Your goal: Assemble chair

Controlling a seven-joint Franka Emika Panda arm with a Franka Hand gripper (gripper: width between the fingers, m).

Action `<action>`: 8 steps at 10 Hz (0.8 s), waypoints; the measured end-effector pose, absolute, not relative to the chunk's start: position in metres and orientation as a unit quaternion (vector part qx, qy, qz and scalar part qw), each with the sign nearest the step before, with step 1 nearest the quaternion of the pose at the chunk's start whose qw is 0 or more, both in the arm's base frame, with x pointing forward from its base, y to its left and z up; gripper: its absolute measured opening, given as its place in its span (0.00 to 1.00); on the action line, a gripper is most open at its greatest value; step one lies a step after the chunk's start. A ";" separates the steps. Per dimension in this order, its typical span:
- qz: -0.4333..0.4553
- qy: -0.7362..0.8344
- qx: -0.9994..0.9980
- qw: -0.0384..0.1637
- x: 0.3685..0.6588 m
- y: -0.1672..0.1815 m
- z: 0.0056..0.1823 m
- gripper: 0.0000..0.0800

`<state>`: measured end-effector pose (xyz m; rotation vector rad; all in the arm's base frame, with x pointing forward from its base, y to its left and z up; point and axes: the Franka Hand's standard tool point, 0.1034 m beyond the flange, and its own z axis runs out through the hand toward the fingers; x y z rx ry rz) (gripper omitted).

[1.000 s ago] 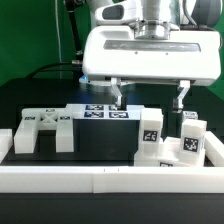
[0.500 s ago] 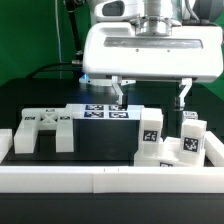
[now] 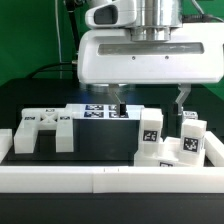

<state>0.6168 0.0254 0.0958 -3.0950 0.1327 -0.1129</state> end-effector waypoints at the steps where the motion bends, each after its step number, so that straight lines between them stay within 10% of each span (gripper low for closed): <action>1: 0.007 0.043 -0.999 0.028 0.614 0.027 0.095 0.81; 8: 0.061 0.047 -0.996 0.033 0.620 0.020 0.085 0.81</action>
Offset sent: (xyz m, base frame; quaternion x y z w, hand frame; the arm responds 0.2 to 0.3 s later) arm 0.0080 -0.0022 -0.0031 -0.0058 -0.0584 -0.0109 0.9982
